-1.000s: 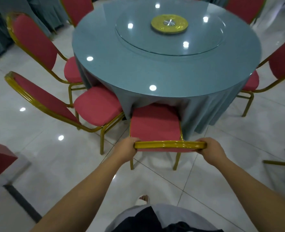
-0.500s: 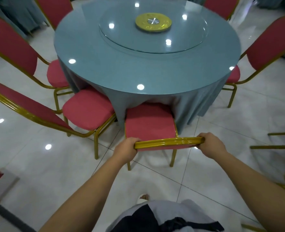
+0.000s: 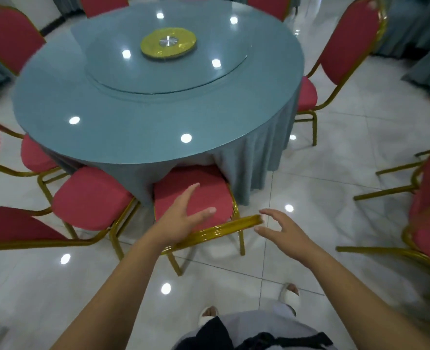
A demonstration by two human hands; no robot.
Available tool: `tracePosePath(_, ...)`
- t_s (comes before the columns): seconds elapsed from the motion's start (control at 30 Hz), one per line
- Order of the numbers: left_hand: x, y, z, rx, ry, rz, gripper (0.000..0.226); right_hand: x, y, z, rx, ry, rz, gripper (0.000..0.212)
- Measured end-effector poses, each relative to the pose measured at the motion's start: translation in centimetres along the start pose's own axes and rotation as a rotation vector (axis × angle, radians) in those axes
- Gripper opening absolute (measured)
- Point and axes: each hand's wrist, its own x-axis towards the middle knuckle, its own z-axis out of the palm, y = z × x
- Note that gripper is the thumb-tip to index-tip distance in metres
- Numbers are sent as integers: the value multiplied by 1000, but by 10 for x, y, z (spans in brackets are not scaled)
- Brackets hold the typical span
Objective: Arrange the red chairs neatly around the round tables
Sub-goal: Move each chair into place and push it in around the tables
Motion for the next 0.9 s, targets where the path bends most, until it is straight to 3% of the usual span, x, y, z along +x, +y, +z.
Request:
tracePosePath(0.13, 56, 81, 76, 178, -87, 104, 84, -12, 44, -76, 85, 151, 90, 58)
tracePosePath(0.3, 109, 149, 190, 225, -231, 92, 80, -14, 96, -176, 245, 416, 80, 49)
tracePosePath(0.43, 140, 186, 260, 199, -333, 70, 80, -15, 136, -232, 308, 482, 97, 43)
tracePosePath(0.67, 216, 236, 301, 225, -289, 3, 66, 10, 171, -306, 448, 567, 117, 39)
tracePosePath(0.9, 331, 288, 346, 191, -316, 61, 40, 73, 198, -388, 400, 613, 176, 43)
